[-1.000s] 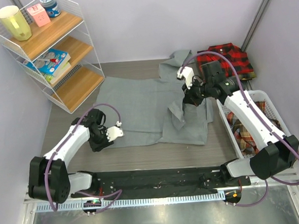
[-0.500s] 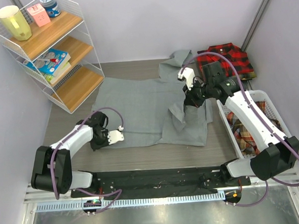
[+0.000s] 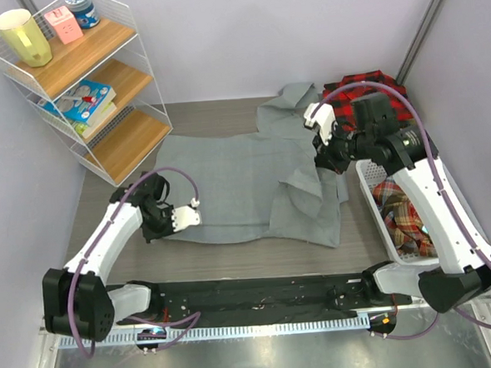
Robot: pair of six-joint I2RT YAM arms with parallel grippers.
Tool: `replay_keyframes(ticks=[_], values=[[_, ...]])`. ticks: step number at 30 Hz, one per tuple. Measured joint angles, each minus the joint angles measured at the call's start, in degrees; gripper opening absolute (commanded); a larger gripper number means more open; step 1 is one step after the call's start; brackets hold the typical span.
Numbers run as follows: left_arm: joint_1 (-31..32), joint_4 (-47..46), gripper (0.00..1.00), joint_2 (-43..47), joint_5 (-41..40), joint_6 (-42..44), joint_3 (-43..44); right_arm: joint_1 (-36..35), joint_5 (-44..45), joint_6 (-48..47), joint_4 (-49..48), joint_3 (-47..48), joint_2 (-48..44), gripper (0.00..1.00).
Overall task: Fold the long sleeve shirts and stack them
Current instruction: Fold the shirt
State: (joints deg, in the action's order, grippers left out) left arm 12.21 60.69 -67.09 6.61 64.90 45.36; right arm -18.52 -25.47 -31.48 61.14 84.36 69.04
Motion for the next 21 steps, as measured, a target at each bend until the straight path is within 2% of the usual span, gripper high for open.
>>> replay_keyframes(ticks=[4, 12, 21], values=[[-0.5, 0.96, 0.0, -5.44, 0.79, -0.39, 6.84, 0.24, 0.55, -2.51, 0.42, 8.11, 5.7, 0.01], [-3.37, 0.9, 0.01, -20.24, 1.14, -0.76, 18.4, 0.28, 2.08, -10.62, 1.14, 24.35, 22.91, 0.01], [-4.85, -1.51, 0.02, -32.57, 0.46, -1.84, 26.51, 0.28, 2.86, -17.2, 1.64, 34.38, 36.96, 0.01]])
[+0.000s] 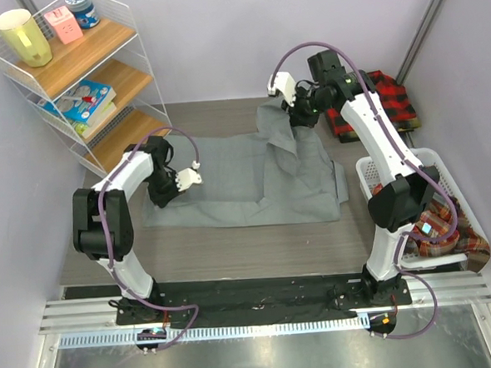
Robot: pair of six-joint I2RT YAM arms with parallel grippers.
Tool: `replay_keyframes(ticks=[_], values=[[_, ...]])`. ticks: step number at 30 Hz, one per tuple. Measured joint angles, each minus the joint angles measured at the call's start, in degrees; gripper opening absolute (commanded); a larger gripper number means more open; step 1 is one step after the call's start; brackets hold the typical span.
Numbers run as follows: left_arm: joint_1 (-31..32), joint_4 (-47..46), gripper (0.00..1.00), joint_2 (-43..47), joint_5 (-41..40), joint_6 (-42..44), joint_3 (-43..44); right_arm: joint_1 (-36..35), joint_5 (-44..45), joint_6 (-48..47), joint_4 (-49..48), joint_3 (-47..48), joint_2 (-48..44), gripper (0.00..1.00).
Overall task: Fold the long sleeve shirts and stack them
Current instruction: Fold the shirt
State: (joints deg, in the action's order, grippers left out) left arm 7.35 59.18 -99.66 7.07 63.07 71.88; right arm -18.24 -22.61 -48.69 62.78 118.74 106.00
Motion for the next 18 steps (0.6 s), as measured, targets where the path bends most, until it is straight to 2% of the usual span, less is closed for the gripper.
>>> replay_keyframes(ticks=[8, 18], values=[[-0.11, -0.94, 0.03, -3.69, -1.09, -0.96, 0.35, -0.52, -0.2, -2.29, -2.8, -2.05, 0.83, 0.01], [-0.44, -1.95, 0.03, -4.59, -2.16, -2.19, 0.35, -5.2, 1.38, -2.38, -10.08, -3.78, 0.76, 0.01]])
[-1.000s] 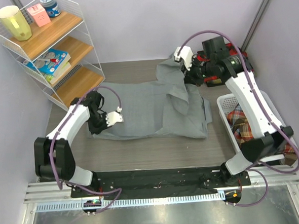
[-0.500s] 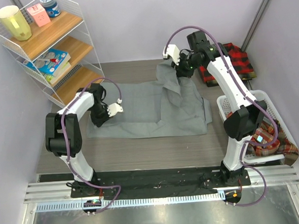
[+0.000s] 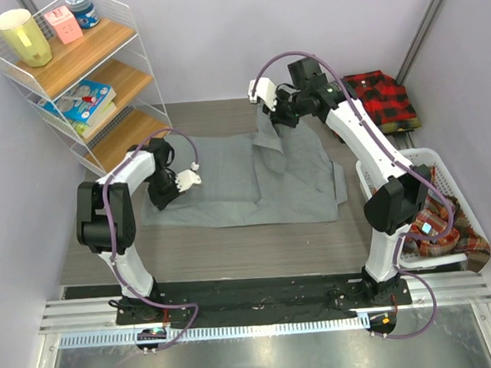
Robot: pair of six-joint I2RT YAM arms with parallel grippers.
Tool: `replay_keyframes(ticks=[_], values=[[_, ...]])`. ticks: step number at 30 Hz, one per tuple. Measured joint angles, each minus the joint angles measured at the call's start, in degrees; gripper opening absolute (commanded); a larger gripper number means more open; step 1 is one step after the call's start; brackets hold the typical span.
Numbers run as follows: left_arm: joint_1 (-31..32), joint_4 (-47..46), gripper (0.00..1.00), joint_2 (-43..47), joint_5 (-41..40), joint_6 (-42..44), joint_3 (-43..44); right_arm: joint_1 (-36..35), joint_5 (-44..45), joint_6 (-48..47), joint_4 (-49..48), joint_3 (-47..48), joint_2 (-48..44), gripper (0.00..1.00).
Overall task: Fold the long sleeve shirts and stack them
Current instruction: Fold the shirt
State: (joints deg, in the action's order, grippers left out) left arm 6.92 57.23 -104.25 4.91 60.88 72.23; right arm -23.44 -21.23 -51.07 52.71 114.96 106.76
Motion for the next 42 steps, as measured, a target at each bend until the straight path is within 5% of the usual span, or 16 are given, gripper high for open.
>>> replay_keyframes(ticks=[6, 9, 10, 11, 15, 31, 42], values=[[-0.74, 0.13, 0.11, -1.05, -0.28, -1.01, 0.94, -0.7, 2.4, 0.2, -6.38, -0.81, 0.0, 0.01], [-1.46, -0.39, 0.21, -2.16, -0.39, -2.51, 2.01, -0.7, 3.65, 0.17, -8.59, -2.91, 0.0, 0.01], [-1.9, -0.66, 0.37, -2.43, -0.37, -3.58, 2.4, -0.7, 4.13, 0.15, -9.33, -4.04, 0.0, 0.01], [-2.4, -1.03, 0.43, -2.54, -0.35, -4.61, 2.8, -0.68, 4.63, 0.13, -9.79, -5.49, 0.0, 0.01], [-4.94, -2.45, 0.52, -2.49, 0.59, -9.01, 4.76, -0.68, 5.84, 0.15, -10.32, -10.16, -0.02, 0.01], [-5.27, -4.85, 0.54, 3.69, 5.6, -21.84, -2.89, -1.84, 0.63, 11.63, -10.36, -26.58, -4.98, 0.01], [1.49, -11.45, 0.5, 2.89, -0.61, -24.06, -9.31, -2.14, -2.6, 22.49, -13.86, -36.74, 6.62, 0.01]])
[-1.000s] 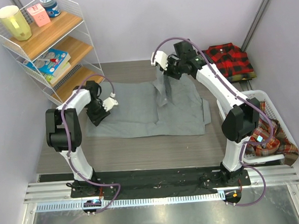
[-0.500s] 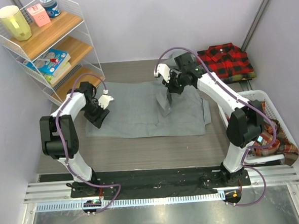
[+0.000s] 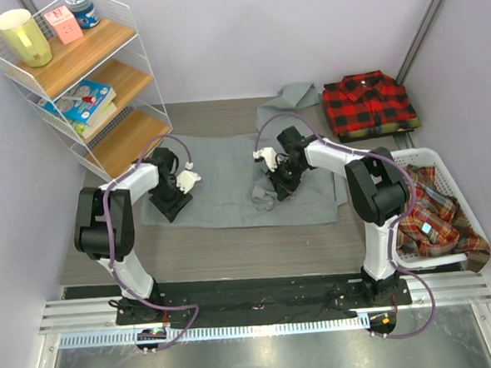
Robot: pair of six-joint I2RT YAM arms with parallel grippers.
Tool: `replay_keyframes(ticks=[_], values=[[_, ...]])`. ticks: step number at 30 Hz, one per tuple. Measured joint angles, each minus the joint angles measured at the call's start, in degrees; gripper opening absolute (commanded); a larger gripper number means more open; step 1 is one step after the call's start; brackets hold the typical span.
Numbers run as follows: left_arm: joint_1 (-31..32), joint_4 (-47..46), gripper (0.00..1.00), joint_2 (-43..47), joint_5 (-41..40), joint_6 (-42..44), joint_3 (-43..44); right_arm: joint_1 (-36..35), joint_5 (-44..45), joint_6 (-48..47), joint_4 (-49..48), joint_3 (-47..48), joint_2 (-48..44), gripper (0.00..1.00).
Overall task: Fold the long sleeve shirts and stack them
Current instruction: Fold the shirt
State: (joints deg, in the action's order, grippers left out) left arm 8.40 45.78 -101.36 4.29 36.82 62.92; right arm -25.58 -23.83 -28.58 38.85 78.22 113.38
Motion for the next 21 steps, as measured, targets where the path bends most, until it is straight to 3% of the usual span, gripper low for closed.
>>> replay_keyframes(ticks=[9, 14, 18, 21], values=[[2.1, -1.55, 0.46, 7.32, -2.19, 4.09, -9.44, 0.28, -7.91, 5.18, -1.77, -6.25, -2.19, 0.01], [2.19, 0.83, 0.49, 11.32, -1.22, 5.68, -13.03, -0.55, -11.15, 6.95, 1.95, -10.51, -4.92, 0.01], [2.14, 5.42, 0.51, 12.59, 4.68, 5.53, -12.13, -0.76, -12.22, 7.34, 8.46, -4.26, -4.92, 0.01], [2.14, 8.28, 0.51, 13.25, 8.85, 4.26, -8.46, -0.76, -11.34, 7.52, 10.93, 6.36, -4.72, 0.03]])
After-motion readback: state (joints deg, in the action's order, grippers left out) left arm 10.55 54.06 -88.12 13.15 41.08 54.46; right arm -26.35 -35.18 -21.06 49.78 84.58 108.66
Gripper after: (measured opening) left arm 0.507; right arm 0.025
